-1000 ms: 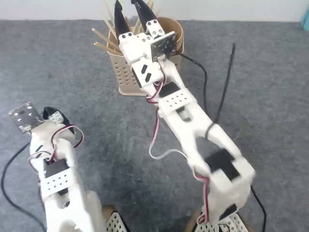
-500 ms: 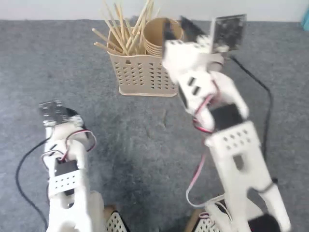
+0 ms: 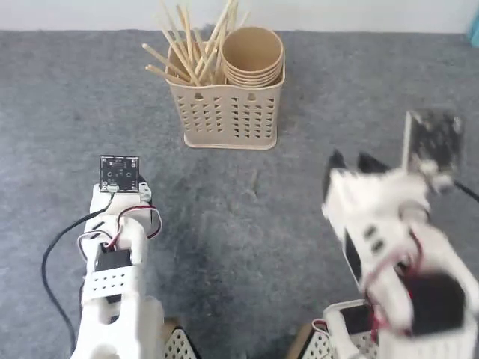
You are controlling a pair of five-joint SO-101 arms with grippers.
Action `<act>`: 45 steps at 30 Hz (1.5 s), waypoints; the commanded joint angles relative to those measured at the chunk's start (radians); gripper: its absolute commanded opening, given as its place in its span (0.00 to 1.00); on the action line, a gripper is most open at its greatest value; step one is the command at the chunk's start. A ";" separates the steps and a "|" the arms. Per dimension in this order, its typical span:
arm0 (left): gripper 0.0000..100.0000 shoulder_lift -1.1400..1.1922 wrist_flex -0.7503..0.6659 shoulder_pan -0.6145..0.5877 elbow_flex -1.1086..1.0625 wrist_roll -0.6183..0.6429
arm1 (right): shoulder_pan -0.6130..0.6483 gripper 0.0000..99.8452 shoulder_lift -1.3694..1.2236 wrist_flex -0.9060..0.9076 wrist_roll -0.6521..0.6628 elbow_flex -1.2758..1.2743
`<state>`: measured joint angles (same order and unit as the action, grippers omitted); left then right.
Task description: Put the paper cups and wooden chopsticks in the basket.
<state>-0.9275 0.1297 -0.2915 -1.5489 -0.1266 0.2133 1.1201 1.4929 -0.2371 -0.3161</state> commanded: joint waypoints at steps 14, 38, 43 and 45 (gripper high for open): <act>0.01 -0.571 0.601 0.041 0.074 0.069 | -0.186 0.13 0.441 0.074 0.192 -0.437; 0.01 -0.878 0.936 -0.069 -0.137 0.060 | -0.252 0.01 0.691 -0.220 0.252 -1.366; 0.01 -0.873 0.979 -0.127 -0.137 0.061 | -0.283 0.01 0.691 -0.182 0.247 -1.367; 0.01 -0.872 0.987 -0.121 -0.137 0.061 | -0.285 0.01 0.691 -0.186 0.245 -1.367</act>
<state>-1.7929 1.0978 -0.4005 -1.6916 -0.0698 -0.0598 1.7967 1.2981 0.0238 -1.6648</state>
